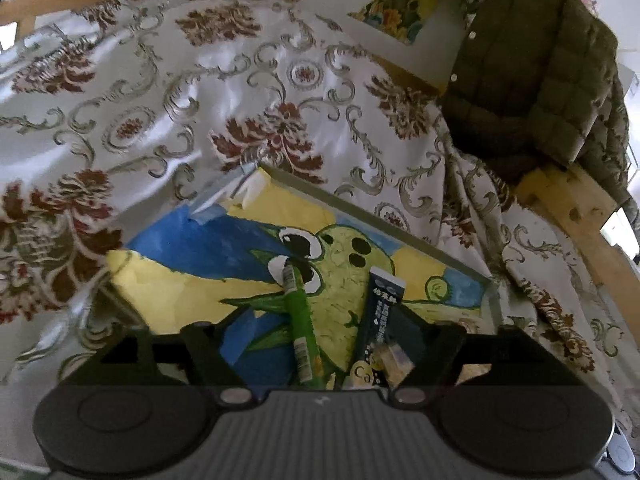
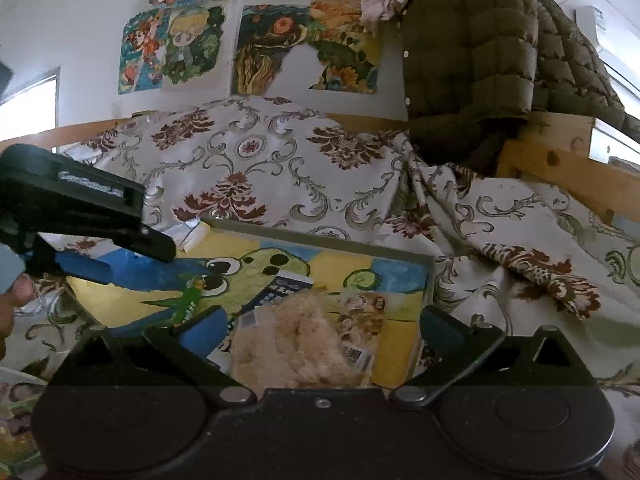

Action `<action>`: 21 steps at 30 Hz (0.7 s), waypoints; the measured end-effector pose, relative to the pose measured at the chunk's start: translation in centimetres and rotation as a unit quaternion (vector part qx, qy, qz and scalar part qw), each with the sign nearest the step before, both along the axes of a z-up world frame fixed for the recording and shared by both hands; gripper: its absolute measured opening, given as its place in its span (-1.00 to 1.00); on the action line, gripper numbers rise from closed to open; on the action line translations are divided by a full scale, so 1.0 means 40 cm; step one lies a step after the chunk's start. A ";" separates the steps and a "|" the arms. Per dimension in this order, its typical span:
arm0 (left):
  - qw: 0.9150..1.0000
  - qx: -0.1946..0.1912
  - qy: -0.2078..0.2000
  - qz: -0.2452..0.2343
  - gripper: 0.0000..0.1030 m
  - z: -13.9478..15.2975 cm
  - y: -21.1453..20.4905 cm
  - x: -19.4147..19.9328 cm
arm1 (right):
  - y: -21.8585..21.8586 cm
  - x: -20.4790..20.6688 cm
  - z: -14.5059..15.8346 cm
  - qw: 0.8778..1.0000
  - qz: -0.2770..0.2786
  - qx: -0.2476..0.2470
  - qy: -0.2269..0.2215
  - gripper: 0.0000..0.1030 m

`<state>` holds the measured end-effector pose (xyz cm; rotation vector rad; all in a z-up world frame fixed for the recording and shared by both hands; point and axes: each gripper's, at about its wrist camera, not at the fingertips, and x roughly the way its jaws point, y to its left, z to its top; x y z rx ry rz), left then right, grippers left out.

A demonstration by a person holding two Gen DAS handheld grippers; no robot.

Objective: Organize snacks
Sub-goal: 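Open left gripper to drop the green tube in the box while right gripper releases the cracker bag there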

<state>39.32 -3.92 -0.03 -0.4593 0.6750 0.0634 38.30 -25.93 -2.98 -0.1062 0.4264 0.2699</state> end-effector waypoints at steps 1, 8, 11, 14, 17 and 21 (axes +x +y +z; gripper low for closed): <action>1.000 0.006 -0.005 0.001 0.74 0.008 0.002 -0.015 | -0.001 -0.010 0.007 1.000 -0.004 0.000 -0.002 0.98; 0.998 0.051 -0.037 0.000 0.98 0.061 0.015 -0.143 | -0.017 -0.108 0.069 0.999 -0.029 0.001 -0.028 0.99; 0.996 0.073 -0.048 -0.004 0.99 0.078 0.011 -0.204 | -0.020 -0.158 0.090 0.999 -0.037 0.009 -0.031 0.99; 0.994 0.090 -0.062 -0.001 0.99 0.090 0.006 -0.273 | -0.021 -0.214 0.102 0.998 -0.044 0.013 -0.036 0.99; 0.992 0.103 -0.074 -0.001 0.99 0.098 -0.002 -0.340 | -0.026 -0.274 0.112 0.998 -0.044 0.018 -0.040 0.99; 0.989 0.122 -0.078 -0.003 0.99 0.101 -0.006 -0.420 | -0.018 -0.334 0.123 0.998 -0.040 0.011 -0.050 0.99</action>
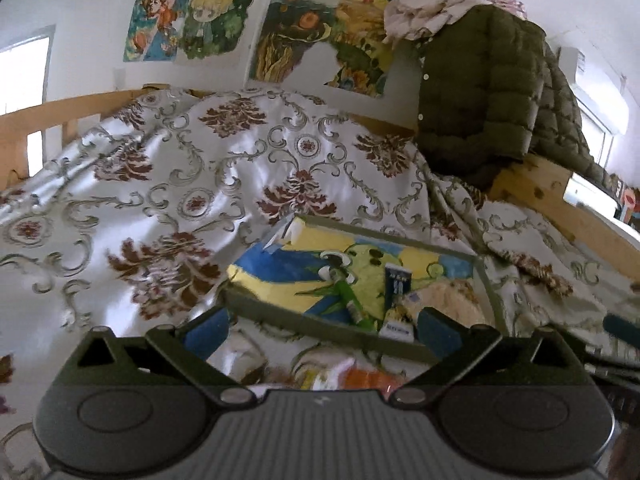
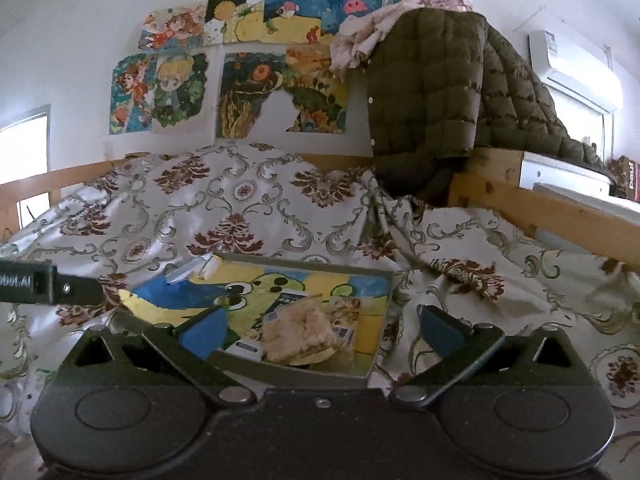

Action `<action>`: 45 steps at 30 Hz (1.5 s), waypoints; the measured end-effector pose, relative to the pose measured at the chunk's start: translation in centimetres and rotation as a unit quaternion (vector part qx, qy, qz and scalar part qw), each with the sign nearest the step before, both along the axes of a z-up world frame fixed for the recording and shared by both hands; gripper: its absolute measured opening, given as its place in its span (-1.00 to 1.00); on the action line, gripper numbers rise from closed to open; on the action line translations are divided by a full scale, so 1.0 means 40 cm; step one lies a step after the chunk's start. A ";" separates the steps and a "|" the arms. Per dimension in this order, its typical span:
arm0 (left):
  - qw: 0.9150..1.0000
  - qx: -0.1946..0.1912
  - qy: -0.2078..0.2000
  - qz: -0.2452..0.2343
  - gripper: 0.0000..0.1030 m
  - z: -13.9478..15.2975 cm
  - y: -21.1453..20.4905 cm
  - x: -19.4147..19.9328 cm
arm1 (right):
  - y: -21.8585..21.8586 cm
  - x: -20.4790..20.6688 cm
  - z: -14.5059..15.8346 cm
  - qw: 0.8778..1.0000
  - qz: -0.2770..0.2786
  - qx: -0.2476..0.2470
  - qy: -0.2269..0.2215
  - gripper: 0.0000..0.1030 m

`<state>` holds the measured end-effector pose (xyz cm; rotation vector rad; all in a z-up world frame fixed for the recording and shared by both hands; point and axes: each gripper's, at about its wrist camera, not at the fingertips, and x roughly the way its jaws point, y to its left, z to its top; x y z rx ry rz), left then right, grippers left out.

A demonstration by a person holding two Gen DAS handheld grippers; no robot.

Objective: Organize snacks
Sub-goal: 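Open left gripper to drop the green tube in the box while right gripper releases the cracker bag there, then withdraw both tools from the box toward the remaining snacks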

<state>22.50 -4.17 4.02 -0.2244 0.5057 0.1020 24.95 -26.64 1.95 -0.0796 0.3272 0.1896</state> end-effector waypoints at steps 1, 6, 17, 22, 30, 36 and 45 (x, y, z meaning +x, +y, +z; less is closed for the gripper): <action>1.000 0.001 0.001 0.002 0.99 0.000 0.003 -0.017 | 0.002 -0.013 0.002 1.000 0.000 -0.002 -0.003 0.99; 1.000 0.013 0.008 0.025 0.99 0.002 0.025 -0.106 | 0.003 -0.078 0.009 1.000 0.002 -0.002 -0.002 0.99; 0.998 0.054 -0.004 0.026 0.99 -0.023 0.026 -0.292 | 0.013 -0.204 0.001 1.000 0.005 -0.010 0.006 0.99; 0.997 0.074 0.003 0.007 0.99 -0.040 0.024 -0.332 | 0.017 -0.237 -0.011 1.000 0.006 -0.011 0.017 0.99; 0.997 0.076 0.007 0.008 0.99 -0.047 0.037 -0.364 | 0.028 -0.280 -0.037 0.999 -0.001 -0.005 0.048 0.99; 0.995 0.098 0.001 0.007 0.99 -0.044 0.040 -0.379 | 0.042 -0.312 -0.059 0.997 0.000 0.004 0.075 0.99; 0.994 0.106 0.026 0.024 0.99 -0.061 0.061 -0.390 | 0.085 -0.336 -0.097 0.995 0.016 -0.011 0.095 0.99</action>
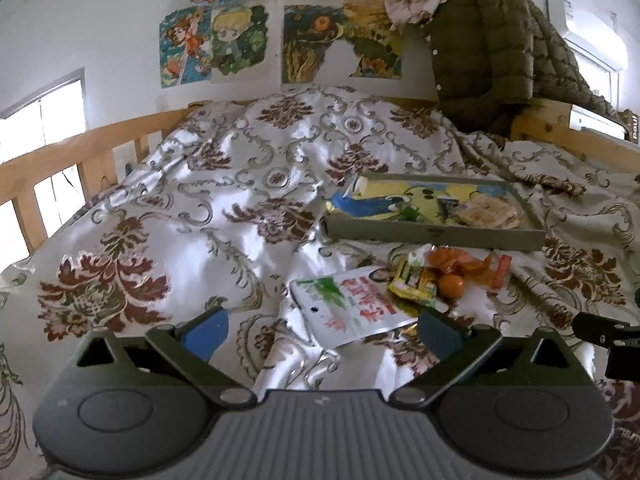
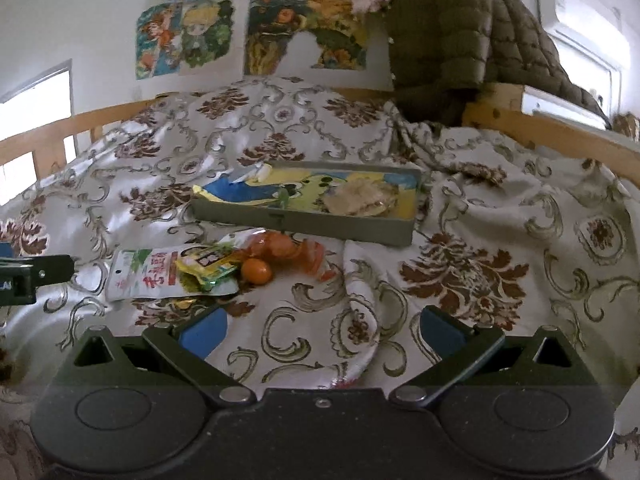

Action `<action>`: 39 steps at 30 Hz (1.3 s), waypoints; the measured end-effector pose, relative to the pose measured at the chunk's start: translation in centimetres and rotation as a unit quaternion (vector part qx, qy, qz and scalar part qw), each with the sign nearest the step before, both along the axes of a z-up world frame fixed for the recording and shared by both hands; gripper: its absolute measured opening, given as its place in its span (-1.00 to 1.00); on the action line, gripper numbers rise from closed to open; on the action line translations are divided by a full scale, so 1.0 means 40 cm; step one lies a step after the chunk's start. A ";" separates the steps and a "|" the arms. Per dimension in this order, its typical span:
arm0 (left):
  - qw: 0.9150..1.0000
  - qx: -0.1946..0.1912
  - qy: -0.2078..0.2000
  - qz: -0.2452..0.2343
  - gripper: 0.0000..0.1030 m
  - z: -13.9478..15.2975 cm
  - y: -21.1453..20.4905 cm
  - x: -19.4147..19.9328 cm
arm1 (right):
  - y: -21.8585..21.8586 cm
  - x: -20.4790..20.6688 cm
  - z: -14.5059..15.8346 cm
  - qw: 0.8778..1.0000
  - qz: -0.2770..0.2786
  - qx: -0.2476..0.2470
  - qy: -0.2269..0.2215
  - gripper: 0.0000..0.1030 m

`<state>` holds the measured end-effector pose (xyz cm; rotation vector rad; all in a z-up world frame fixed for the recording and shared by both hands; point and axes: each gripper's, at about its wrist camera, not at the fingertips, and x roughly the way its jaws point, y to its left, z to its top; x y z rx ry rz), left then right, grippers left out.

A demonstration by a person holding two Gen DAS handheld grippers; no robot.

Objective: Organize snacks
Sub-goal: 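Withdraw both tools from the box toward the remaining snacks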

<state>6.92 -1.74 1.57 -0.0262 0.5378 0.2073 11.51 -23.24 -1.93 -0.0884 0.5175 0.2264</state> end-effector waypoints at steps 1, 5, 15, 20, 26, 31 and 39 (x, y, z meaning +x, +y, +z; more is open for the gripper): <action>1.000 -0.001 0.002 0.003 0.99 -0.002 0.004 -0.001 | 0.005 -0.002 -0.002 1.000 0.004 0.000 -0.002 0.99; 1.000 -0.010 0.006 0.018 0.99 -0.011 0.025 -0.007 | 0.014 -0.002 -0.008 1.000 0.015 0.005 -0.001 0.99; 0.999 -0.016 0.018 0.042 0.99 -0.020 0.038 0.002 | 0.033 -0.001 -0.019 0.999 0.034 0.012 -0.003 0.99; 0.998 -0.016 0.029 0.057 0.99 -0.030 0.035 0.014 | 0.039 0.006 -0.022 0.999 0.040 0.015 -0.001 0.99; 0.996 -0.013 0.040 0.073 0.99 -0.043 0.034 0.032 | 0.040 0.018 -0.022 0.999 0.043 0.018 -0.004 0.99; 0.996 -0.009 0.042 0.079 0.99 -0.050 0.032 0.049 | 0.041 0.041 -0.021 0.999 0.045 0.019 -0.005 0.99; 0.997 -0.001 0.042 0.063 0.99 -0.057 0.011 0.091 | 0.044 0.089 -0.025 0.998 0.056 0.013 0.002 0.99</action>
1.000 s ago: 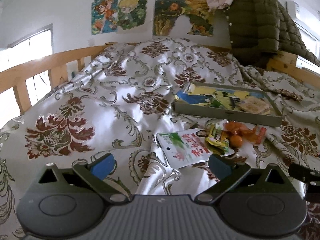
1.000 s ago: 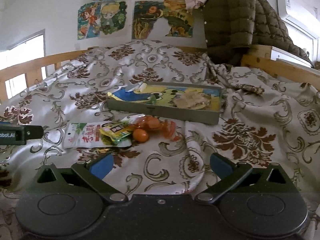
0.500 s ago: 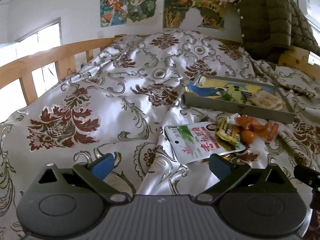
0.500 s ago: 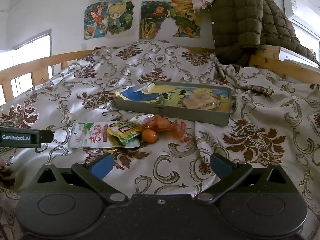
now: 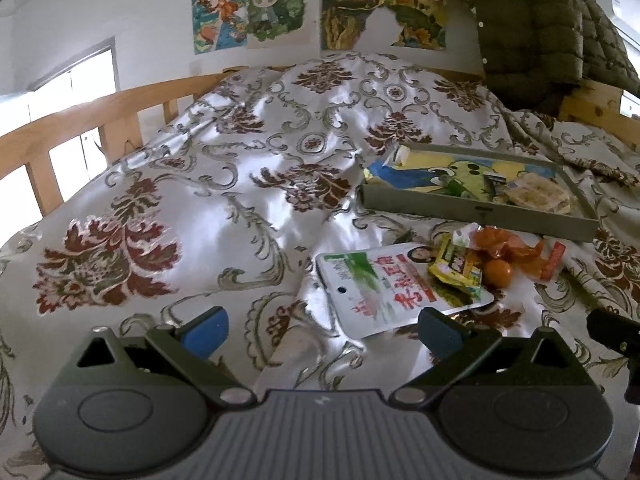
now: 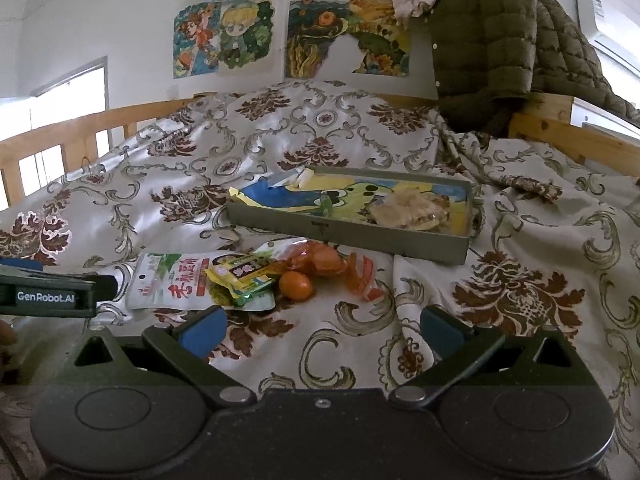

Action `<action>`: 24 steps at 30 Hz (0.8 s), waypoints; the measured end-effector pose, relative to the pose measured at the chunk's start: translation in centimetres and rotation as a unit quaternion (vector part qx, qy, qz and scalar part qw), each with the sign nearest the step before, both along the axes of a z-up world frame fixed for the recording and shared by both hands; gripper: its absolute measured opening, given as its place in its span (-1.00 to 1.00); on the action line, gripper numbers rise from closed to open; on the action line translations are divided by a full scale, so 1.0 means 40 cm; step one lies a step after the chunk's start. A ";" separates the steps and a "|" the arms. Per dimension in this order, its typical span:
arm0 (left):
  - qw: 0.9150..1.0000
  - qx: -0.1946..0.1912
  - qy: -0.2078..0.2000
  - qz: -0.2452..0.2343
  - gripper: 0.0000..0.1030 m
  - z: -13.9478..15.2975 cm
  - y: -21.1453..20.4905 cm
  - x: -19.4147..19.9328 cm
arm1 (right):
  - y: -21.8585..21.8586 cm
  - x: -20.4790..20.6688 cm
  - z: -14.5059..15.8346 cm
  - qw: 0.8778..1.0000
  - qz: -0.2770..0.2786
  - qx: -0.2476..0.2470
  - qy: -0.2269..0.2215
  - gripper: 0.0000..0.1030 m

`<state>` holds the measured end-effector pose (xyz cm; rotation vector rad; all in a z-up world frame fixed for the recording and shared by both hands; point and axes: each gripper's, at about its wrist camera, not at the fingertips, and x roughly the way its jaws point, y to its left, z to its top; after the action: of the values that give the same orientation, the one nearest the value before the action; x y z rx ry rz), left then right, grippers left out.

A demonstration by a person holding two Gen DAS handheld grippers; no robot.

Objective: Organize snacks
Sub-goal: 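Withdraw both tools from the box toward the remaining snacks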

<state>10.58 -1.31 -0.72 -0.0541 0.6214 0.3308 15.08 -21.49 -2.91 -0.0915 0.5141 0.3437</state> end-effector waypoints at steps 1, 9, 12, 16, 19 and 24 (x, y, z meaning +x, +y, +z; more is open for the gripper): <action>1.000 0.001 0.000 -0.001 0.99 0.000 -0.003 0.007 | -0.002 0.004 0.001 1.000 0.000 0.001 0.002 0.99; 1.000 -0.002 0.007 -0.007 0.99 -0.007 -0.019 0.077 | -0.004 0.046 -0.002 1.000 0.010 0.007 0.005 0.99; 1.000 0.010 0.004 -0.015 0.99 -0.007 -0.031 0.097 | -0.016 0.069 0.000 1.000 0.002 0.015 0.004 0.99; 0.999 0.018 -0.009 -0.039 0.99 -0.008 -0.039 0.117 | -0.029 0.106 0.006 1.000 0.003 0.015 -0.012 0.99; 0.998 0.021 -0.015 -0.054 0.99 -0.011 -0.045 0.143 | -0.034 0.148 0.007 0.999 0.002 0.009 -0.030 0.99; 0.997 0.022 -0.014 -0.072 0.99 -0.016 -0.059 0.196 | -0.052 0.219 0.002 0.999 -0.016 0.016 -0.025 0.99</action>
<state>18.40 -3.68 -1.38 0.0293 0.5855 0.2032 23.84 -23.58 -2.84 -0.0616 0.4596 0.3171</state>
